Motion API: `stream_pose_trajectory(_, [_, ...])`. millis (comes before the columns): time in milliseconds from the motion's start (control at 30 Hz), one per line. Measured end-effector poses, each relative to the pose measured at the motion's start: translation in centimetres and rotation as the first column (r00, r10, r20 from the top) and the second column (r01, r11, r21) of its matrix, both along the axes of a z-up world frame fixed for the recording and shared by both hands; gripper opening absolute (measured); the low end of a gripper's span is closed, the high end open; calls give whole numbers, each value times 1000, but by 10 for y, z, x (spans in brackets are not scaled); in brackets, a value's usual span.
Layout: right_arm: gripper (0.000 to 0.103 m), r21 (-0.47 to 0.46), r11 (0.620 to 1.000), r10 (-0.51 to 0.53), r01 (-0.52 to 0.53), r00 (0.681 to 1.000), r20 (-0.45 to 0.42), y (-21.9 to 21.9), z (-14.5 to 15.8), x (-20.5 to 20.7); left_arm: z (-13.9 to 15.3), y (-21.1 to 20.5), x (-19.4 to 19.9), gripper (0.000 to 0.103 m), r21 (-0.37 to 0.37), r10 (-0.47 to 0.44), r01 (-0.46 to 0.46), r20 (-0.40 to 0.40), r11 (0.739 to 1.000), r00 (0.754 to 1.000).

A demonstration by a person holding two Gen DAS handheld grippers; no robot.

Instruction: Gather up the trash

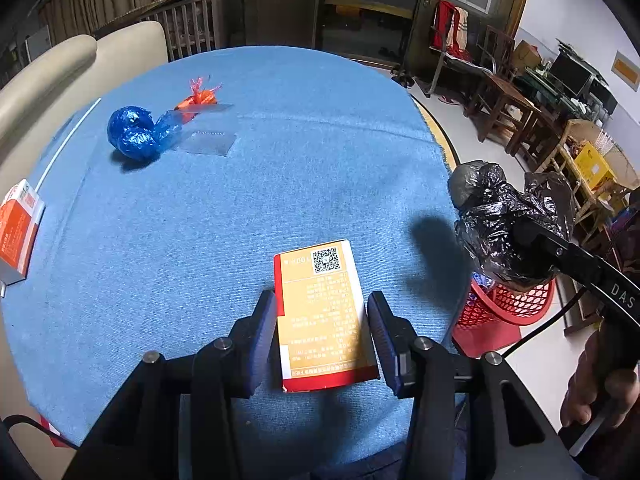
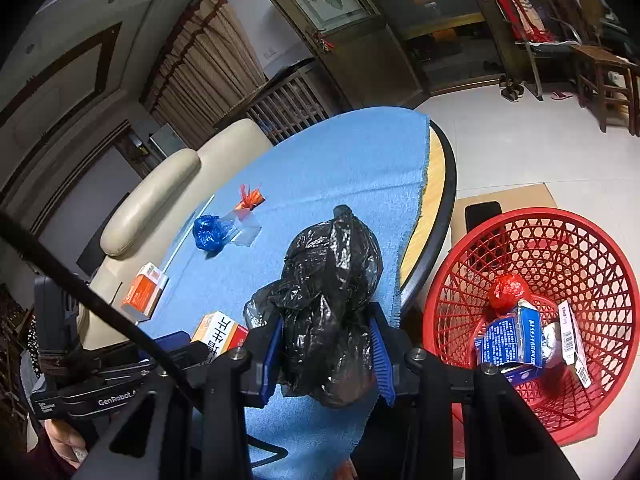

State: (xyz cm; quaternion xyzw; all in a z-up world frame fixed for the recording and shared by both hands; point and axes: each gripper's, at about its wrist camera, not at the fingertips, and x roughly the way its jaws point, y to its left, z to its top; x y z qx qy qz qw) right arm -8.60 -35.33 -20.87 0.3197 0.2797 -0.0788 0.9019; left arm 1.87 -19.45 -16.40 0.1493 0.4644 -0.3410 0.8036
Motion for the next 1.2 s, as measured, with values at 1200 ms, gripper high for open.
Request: stream_pose_trajectory(1200, [41,2,1000,-14,14,1000,11,-5,1,-8,6,8,-8,49,-20,-1,2,36,1000,999])
